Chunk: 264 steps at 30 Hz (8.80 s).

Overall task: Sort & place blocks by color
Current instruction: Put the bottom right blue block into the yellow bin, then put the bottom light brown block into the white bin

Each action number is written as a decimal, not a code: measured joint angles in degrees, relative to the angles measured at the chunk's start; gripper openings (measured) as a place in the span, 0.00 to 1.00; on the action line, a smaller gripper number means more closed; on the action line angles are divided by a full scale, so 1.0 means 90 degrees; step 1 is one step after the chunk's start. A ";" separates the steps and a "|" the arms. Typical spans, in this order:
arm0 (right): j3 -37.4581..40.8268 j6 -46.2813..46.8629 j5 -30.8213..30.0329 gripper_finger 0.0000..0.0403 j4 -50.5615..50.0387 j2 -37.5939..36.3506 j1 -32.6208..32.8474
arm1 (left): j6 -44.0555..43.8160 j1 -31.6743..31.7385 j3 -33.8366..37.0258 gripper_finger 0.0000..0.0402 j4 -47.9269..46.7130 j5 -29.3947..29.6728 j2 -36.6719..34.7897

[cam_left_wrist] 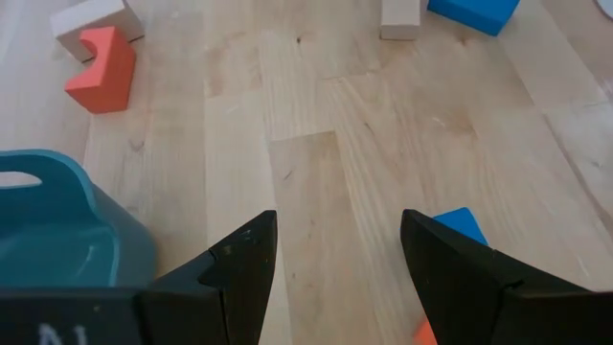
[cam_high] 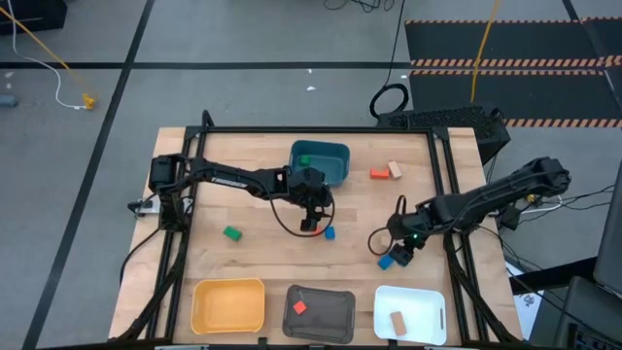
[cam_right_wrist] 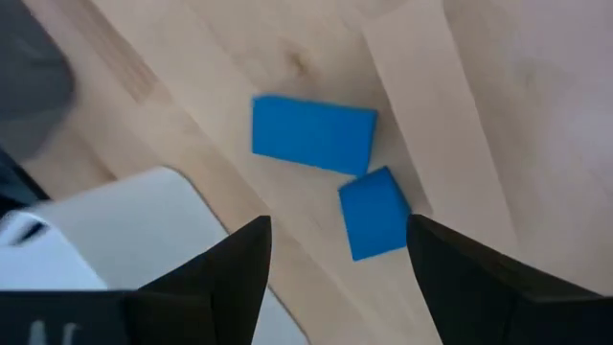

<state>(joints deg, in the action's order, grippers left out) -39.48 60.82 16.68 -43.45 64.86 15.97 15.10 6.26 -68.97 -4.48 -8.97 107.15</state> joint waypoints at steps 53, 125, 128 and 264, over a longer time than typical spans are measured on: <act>0.0157 -0.1831 -0.0941 0.29 0.0486 0.1544 0.1032 | 0.0019 -0.0284 0.0000 0.56 0.0004 -0.0007 0.0000; 0.0167 -1.1409 -0.6785 0.29 0.6680 0.0706 0.0107 | -0.4235 -0.0102 0.0002 0.29 0.3473 0.0294 0.0000; 0.0167 -1.1464 -0.6914 0.29 0.6668 0.0733 0.0065 | -0.4205 -0.0098 0.0002 0.20 0.3469 0.0329 0.0000; 0.0398 -0.0950 -0.2012 0.58 -0.0421 0.0209 0.0111 | -0.7672 -0.2526 -0.0002 0.64 -0.4618 0.3179 -0.2378</act>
<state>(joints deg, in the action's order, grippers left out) -35.90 52.26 -1.43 -47.24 66.75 16.96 -53.95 -16.47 -68.99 -46.04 19.64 85.76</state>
